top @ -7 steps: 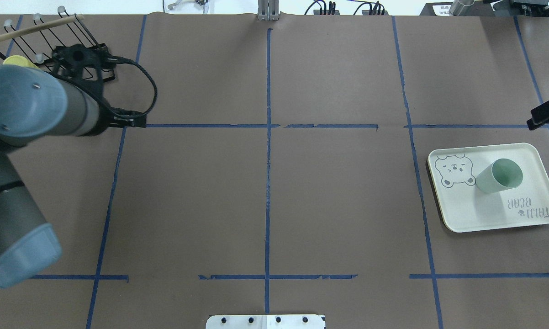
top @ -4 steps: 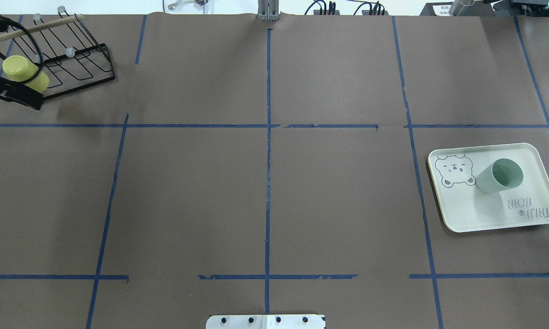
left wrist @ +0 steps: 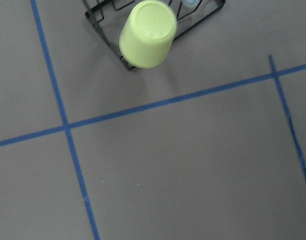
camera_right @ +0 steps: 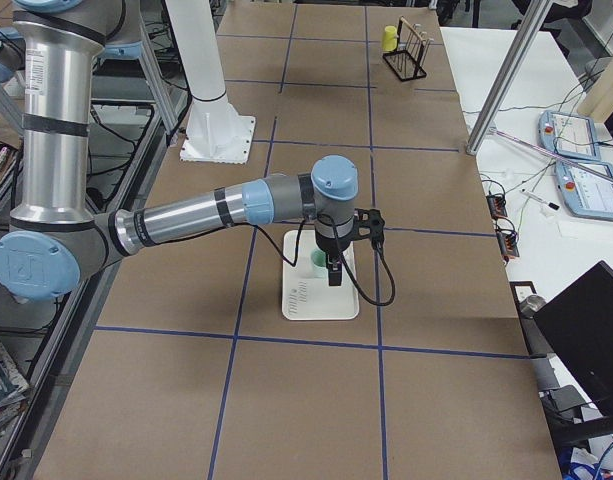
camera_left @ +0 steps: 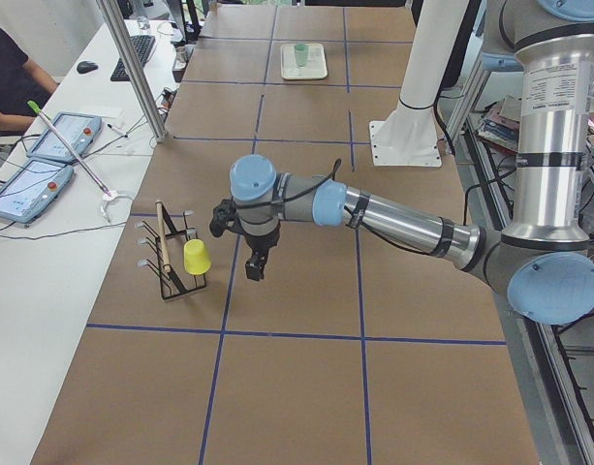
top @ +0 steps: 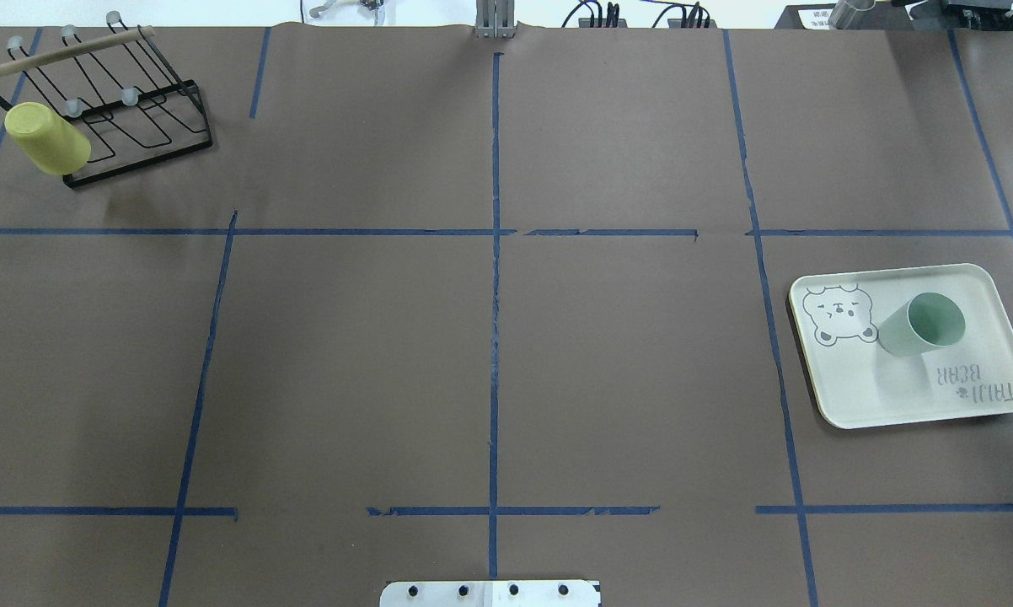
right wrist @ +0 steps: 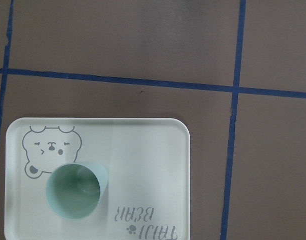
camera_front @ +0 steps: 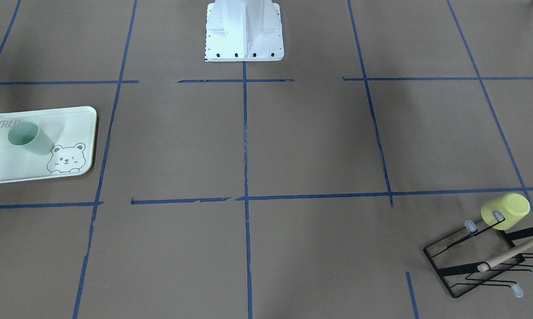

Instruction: Left arm grabs green cup and hands to right arm on tray

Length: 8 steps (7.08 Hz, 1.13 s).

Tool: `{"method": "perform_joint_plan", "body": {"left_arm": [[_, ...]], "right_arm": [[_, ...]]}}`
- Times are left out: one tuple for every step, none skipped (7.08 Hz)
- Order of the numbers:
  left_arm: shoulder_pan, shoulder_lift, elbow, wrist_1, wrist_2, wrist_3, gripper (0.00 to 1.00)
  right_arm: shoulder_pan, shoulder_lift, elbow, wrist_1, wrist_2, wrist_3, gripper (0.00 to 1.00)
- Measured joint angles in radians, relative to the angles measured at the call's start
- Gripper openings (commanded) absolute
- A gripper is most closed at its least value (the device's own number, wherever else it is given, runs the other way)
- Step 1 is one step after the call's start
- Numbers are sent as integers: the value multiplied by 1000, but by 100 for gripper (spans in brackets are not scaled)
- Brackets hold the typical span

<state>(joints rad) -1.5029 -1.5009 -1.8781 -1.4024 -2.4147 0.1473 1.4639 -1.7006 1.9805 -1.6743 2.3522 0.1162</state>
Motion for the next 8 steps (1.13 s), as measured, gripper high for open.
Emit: {"method": "perform_joint_plan", "body": {"left_arm": [[-14, 29, 30, 24, 0, 47, 100], [-18, 41, 42, 61, 2, 65, 100], [-20, 44, 44, 83, 22, 71, 100], [-20, 44, 46, 90, 56, 75, 100], [-20, 45, 46, 89, 66, 77, 100], [-21, 46, 39, 87, 57, 78, 100], [-22, 47, 32, 85, 51, 79, 100], [-23, 47, 27, 82, 52, 80, 100]], "right_arm": [[0, -10, 0, 1, 0, -4, 100], [1, -15, -6, 0, -3, -7, 100], [1, -24, -10, -1, -5, -19, 100], [1, -39, -11, -1, -13, -45, 100], [1, -49, -11, 0, -30, -69, 100], [0, -53, -12, 0, -41, -80, 100], [0, -55, -12, -1, -45, -84, 100], [0, -55, -11, -1, -45, -84, 100]]}}
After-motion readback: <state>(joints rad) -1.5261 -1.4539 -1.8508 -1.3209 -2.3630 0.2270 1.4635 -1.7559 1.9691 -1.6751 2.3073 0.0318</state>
